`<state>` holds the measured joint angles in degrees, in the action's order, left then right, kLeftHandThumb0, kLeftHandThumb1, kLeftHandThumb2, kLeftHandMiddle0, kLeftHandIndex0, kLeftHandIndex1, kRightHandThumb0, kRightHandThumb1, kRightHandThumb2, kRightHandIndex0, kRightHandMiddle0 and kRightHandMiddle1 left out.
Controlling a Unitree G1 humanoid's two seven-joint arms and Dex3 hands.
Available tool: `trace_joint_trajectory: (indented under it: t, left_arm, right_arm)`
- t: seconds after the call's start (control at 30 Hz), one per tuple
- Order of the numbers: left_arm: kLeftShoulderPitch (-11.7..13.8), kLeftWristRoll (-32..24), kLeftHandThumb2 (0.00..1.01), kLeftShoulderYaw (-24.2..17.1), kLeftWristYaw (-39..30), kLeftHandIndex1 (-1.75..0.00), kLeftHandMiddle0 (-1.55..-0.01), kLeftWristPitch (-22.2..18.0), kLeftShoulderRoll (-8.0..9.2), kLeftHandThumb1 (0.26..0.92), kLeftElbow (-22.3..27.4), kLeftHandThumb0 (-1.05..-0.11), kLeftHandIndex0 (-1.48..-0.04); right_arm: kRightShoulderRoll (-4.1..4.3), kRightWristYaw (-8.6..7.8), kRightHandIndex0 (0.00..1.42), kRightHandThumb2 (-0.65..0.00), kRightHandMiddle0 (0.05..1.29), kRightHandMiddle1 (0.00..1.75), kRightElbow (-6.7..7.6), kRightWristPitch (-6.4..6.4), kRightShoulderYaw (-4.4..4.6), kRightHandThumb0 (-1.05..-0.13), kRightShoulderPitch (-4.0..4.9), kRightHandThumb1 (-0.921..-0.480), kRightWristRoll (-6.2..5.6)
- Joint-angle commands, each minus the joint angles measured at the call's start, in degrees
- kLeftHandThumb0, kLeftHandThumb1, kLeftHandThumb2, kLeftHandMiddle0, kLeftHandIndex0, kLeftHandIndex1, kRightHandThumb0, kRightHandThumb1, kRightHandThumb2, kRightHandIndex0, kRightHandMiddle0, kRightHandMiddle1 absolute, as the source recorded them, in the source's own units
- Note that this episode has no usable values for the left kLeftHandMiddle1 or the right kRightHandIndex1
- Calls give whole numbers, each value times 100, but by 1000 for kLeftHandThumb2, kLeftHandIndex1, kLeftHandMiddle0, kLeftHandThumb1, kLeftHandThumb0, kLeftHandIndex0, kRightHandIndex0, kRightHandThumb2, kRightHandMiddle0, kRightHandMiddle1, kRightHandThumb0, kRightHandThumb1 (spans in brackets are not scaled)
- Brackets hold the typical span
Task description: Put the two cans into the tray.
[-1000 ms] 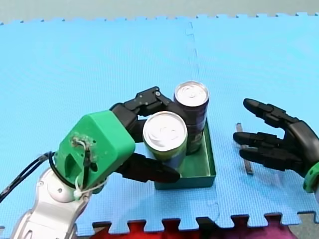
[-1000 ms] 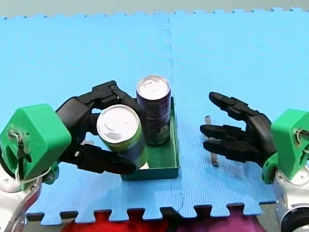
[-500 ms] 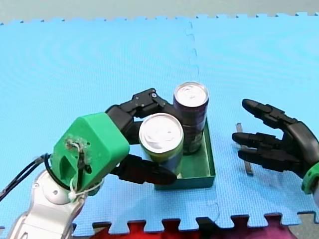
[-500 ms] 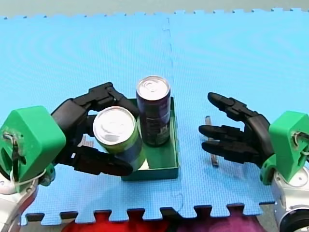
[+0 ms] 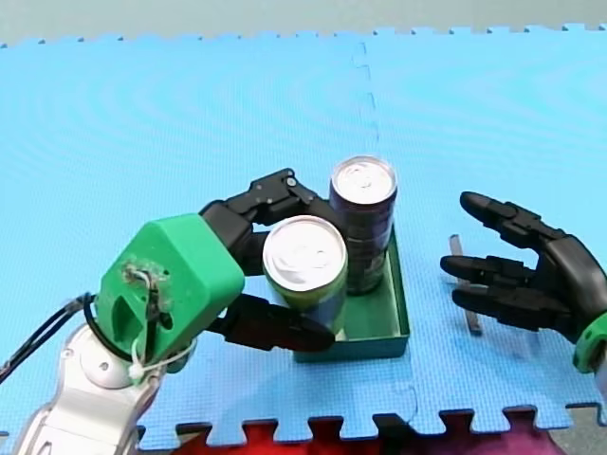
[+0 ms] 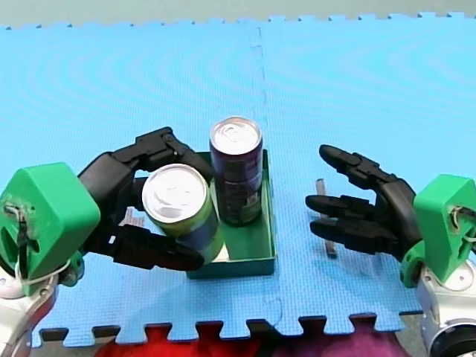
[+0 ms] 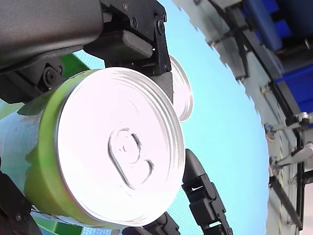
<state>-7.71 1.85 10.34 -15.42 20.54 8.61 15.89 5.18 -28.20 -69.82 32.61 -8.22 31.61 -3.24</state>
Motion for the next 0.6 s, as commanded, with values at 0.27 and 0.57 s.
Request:
trace_joint_trajectory:
  t: [0.27, 0.57]
  left_arm:
    - [-233, -61, 1, -21, 0, -1746, -917, 156, -59, 835, -36, -287, -533]
    - [-451, -41, 0, 16, 23, -1746, -912, 180, -133, 834, -274, -273, -526]
  right_arm:
    - [-12, 37, 841, -1, 451, 0, 33, 33, 9, -703, -38, -739, -11]
    - [-19, 37, 850, 0, 452, 0, 38, 26, 2, -699, -57, -739, -30]
